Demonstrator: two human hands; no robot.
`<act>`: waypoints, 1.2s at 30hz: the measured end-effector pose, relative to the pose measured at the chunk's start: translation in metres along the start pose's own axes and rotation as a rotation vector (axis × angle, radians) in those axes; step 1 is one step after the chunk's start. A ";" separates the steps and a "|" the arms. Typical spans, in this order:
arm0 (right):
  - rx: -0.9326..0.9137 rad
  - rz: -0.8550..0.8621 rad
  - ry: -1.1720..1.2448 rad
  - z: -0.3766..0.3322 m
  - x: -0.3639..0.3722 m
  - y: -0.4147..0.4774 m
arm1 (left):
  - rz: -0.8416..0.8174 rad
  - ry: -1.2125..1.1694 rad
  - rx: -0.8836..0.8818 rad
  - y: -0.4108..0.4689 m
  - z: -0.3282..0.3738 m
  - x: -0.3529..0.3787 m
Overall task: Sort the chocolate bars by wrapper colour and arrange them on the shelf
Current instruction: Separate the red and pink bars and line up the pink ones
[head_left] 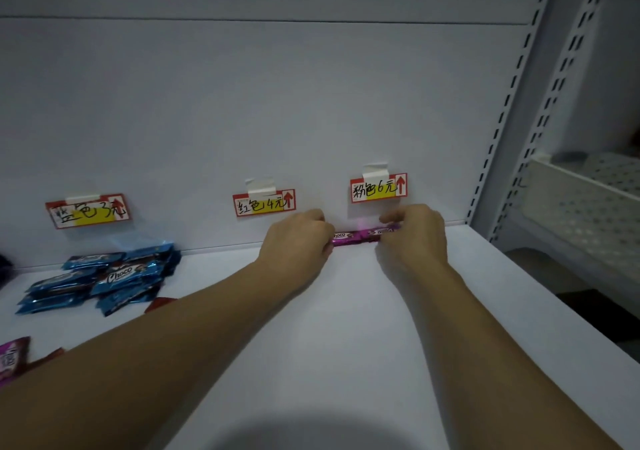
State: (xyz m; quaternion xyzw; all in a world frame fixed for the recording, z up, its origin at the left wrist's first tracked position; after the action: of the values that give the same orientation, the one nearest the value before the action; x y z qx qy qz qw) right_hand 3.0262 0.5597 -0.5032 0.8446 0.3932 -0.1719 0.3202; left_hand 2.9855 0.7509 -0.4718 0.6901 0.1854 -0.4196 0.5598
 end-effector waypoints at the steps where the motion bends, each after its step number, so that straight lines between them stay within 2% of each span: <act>1: -0.037 -0.022 -0.006 -0.007 0.000 -0.002 | 0.002 -0.003 0.006 -0.004 -0.003 -0.006; 5: -0.330 -0.131 -0.037 -0.059 -0.001 -0.037 | 0.020 0.010 0.008 -0.032 -0.030 -0.043; 9: -0.656 -0.276 -0.097 -0.121 0.007 -0.105 | -0.039 0.102 0.017 -0.073 -0.080 -0.090; 15: -0.873 -0.489 -0.111 -0.195 0.027 -0.182 | -0.111 0.154 -0.070 -0.146 -0.161 -0.161; 17: -0.889 -0.583 -0.096 -0.217 0.039 -0.203 | -0.174 0.110 -0.087 -0.167 -0.174 -0.176; 21: -0.801 -0.728 -0.075 -0.227 0.056 -0.237 | -0.312 -0.067 -0.111 -0.204 -0.174 -0.189; 24: -0.848 -0.788 -0.139 -0.218 0.065 -0.253 | -0.312 -0.192 -0.121 -0.215 -0.168 -0.190; 27: -0.842 -0.778 -0.154 -0.215 0.065 -0.253 | -0.383 -0.173 -0.086 -0.216 -0.165 -0.179; 30: -0.757 -0.776 -0.143 -0.210 0.068 -0.247 | -0.514 -0.071 -0.035 -0.219 -0.160 -0.159; 36: -0.636 -0.821 -0.011 -0.210 0.069 -0.241 | -0.514 -0.079 -0.071 -0.212 -0.162 -0.157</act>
State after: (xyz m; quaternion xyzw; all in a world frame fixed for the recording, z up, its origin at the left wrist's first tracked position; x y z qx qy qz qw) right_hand 2.8917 0.8571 -0.4833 0.4809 0.7232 -0.1596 0.4692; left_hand 2.8010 0.9993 -0.4756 0.5835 0.3474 -0.5677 0.4654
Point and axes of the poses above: each hand's wrist, its own y-axis towards the middle knuckle, its own x-axis out of the palm, z = x × y, the point moved 8 cm from there along y, towards the middle knuckle, and after that the axes turned 11 degrees about z, right-handed, at the moved point
